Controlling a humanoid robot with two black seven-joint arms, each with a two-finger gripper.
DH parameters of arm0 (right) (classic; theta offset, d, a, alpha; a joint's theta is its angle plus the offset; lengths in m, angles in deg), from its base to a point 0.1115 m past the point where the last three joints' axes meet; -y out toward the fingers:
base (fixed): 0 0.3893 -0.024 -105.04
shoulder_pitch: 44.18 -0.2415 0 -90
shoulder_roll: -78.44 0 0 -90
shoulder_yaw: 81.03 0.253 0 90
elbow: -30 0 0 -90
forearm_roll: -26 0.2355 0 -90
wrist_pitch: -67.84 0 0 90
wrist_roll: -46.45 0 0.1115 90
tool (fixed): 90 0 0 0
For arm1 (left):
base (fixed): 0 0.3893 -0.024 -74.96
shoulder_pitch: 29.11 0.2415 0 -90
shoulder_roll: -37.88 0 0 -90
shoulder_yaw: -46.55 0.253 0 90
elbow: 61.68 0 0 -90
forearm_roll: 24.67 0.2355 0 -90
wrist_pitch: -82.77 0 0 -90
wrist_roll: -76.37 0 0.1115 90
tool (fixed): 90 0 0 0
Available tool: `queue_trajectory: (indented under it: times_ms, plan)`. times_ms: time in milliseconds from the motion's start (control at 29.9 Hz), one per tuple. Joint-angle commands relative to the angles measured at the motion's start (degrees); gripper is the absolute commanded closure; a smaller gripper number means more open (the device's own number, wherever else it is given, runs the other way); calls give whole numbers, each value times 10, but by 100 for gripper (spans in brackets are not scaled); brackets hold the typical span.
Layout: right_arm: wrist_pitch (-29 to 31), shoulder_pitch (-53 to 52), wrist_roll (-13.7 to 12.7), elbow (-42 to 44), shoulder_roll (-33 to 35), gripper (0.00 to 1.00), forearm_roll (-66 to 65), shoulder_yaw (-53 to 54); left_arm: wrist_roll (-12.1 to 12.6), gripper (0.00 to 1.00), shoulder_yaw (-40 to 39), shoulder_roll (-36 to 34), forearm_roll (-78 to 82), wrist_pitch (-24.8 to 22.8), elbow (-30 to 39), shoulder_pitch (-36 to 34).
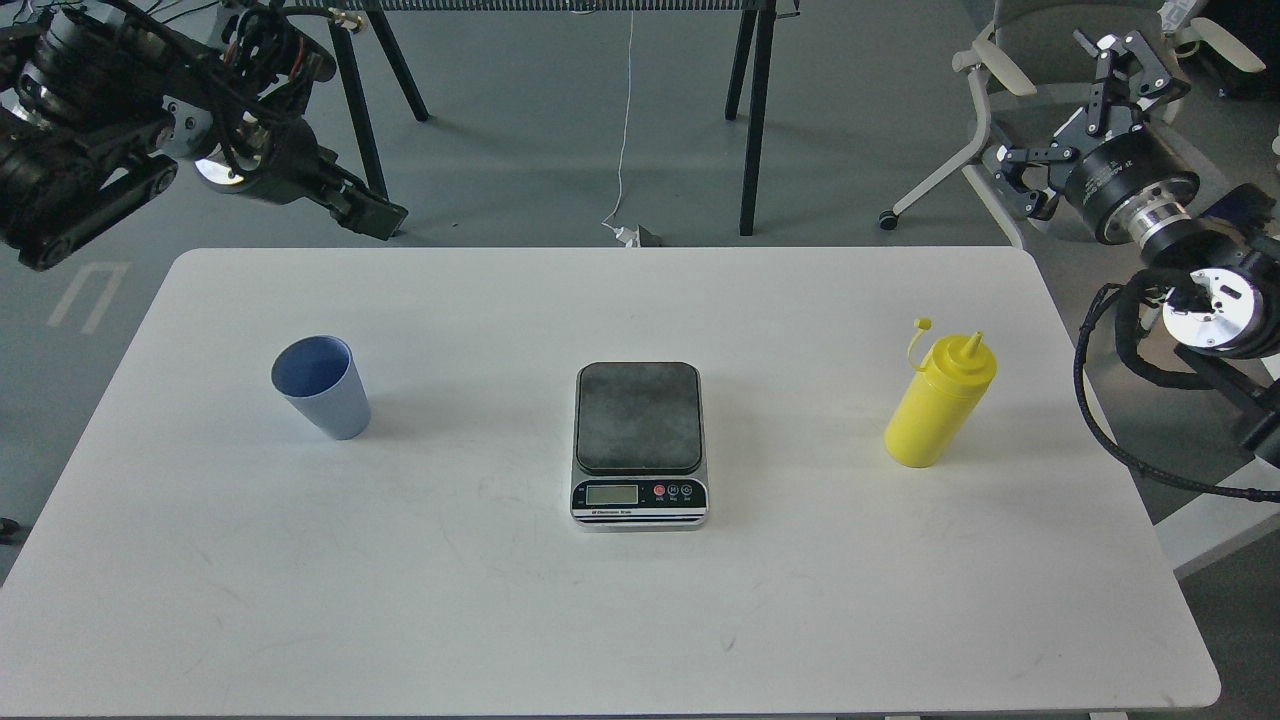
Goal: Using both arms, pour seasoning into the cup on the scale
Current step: 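Lower the left gripper onto the blue cup rim and grasp it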
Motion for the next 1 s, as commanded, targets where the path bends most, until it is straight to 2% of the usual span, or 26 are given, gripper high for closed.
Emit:
queue_trajectory:
  times_ms: [0,201,535,970]
  plan:
    - [0,3,0,0,-3,1,0,0,0,0,57,0,0,0,1,-1]
    - [0,7,0,0,-4,1,0,0,0,0,117,8,0,0,1,1]
    - [-1,8,0,0,-5,1,0,0,0,0,120,14,7,0,-1,19]
    - [-1,13,0,0,-5,1,0,0,0,0,120,51,7,2,-58,72]
